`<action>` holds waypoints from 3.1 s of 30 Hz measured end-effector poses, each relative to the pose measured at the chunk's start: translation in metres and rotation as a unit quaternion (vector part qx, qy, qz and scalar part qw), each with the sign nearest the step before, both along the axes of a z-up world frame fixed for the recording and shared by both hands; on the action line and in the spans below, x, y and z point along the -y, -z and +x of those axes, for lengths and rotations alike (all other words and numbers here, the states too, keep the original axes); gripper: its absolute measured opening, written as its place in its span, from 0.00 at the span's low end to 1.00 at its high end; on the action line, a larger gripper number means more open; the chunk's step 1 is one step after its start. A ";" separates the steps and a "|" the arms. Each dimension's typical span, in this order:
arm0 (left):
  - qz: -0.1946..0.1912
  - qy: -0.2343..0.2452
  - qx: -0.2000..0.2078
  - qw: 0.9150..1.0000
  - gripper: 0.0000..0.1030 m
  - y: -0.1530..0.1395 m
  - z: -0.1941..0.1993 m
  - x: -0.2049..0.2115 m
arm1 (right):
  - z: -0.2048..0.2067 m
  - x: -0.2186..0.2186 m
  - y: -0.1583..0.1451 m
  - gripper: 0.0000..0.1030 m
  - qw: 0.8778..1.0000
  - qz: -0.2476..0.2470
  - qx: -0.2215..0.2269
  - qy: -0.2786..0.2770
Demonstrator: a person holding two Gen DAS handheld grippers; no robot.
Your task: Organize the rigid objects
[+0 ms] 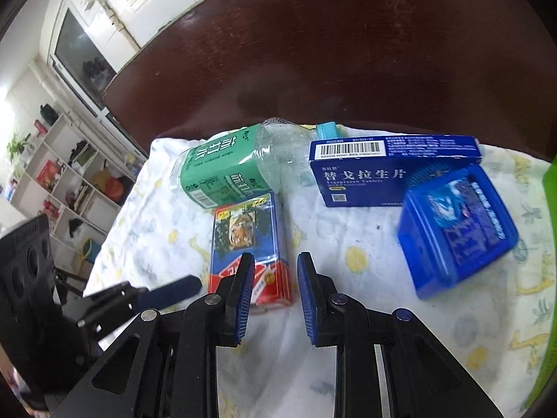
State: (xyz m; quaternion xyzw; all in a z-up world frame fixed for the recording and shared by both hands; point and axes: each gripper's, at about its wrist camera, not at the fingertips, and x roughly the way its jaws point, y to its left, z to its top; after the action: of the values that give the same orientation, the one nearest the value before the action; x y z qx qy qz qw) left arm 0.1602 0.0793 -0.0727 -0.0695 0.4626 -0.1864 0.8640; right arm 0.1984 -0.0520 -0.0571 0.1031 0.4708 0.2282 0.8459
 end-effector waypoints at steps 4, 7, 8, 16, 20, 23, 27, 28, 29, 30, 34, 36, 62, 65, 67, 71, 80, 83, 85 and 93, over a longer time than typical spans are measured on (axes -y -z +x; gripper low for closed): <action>-0.007 -0.019 0.002 1.000 0.45 -0.002 0.006 -0.008 | 0.009 -0.003 0.004 0.25 1.000 0.005 -0.005 -0.003; -0.025 -0.041 0.005 0.999 0.42 -0.007 0.012 -0.020 | 0.013 -0.002 0.007 0.25 1.000 0.008 -0.012 -0.004; -0.025 -0.049 0.002 0.998 0.36 -0.007 0.016 -0.022 | 0.015 -0.003 0.010 0.25 1.000 0.007 -0.015 -0.006; -0.061 -0.046 -0.040 0.996 0.24 0.004 0.033 -0.024 | 0.018 -0.004 0.018 0.25 0.998 0.040 -0.043 -0.021; -0.052 -0.018 -0.041 0.998 0.22 0.002 0.013 -0.017 | -0.003 -0.001 0.015 0.25 0.998 0.027 -0.057 -0.018; -0.043 0.002 -0.041 0.998 0.24 0.001 -0.008 -0.015 | -0.033 -0.002 0.014 0.25 0.997 0.013 -0.062 -0.039; -0.027 -0.005 -0.031 0.999 0.25 -0.004 -0.018 -0.018 | -0.049 0.002 0.012 0.25 0.998 0.002 -0.049 -0.043; -0.023 -0.013 -0.027 0.999 0.25 -0.005 -0.017 -0.019 | -0.046 0.005 0.010 0.25 0.999 -0.003 -0.040 -0.029; -0.025 -0.017 -0.031 0.999 0.25 -0.004 -0.016 -0.021 | -0.043 0.010 0.010 0.25 0.999 -0.004 -0.038 -0.013; -0.030 -0.018 -0.036 0.999 0.25 -0.004 -0.015 -0.021 | -0.040 0.012 0.010 0.25 0.999 0.001 -0.039 -0.005; -0.048 0.002 -0.048 0.998 0.29 0.001 -0.013 -0.018 | -0.027 0.014 0.022 0.25 0.996 0.049 -0.075 0.001; -0.036 0.001 -0.038 0.999 0.28 0.001 -0.015 -0.012 | -0.025 0.013 0.026 0.25 0.993 0.069 -0.093 0.004; 0.036 0.126 0.113 0.985 0.27 -0.094 -0.053 0.124 | -0.097 0.128 -0.064 0.25 0.988 0.060 0.070 0.127; 0.038 0.154 0.121 0.980 0.27 -0.102 -0.054 0.154 | -0.103 0.158 -0.068 0.25 0.982 0.067 0.081 0.155; 0.040 0.170 0.126 0.977 0.27 -0.107 -0.053 0.176 | -0.108 0.181 -0.071 0.25 0.978 0.071 0.087 0.174; 0.040 0.202 0.131 0.970 0.27 -0.114 -0.051 0.220 | -0.116 0.222 -0.076 0.25 0.970 0.076 0.098 0.210; 0.054 0.241 0.132 0.960 0.27 -0.118 -0.038 0.294 | -0.112 0.293 -0.072 0.25 0.956 0.092 0.104 0.259; 0.060 0.246 0.128 0.959 0.27 -0.114 -0.031 0.307 | -0.104 0.306 -0.067 0.25 0.954 0.098 0.102 0.265; 0.065 0.246 0.124 0.959 0.27 -0.110 -0.026 0.314 | -0.099 0.311 -0.063 0.25 0.954 0.101 0.099 0.265; 0.071 0.247 0.090 0.962 0.28 -0.088 -0.009 0.327 | -0.080 0.326 -0.038 0.25 0.956 0.107 0.070 0.266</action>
State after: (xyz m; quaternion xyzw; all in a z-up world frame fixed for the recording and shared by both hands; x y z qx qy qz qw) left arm 0.1515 -0.2474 0.0153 0.1258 0.3978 -0.3658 0.8319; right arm 0.1181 -0.3777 -0.0188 0.2986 0.3391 0.0511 0.8906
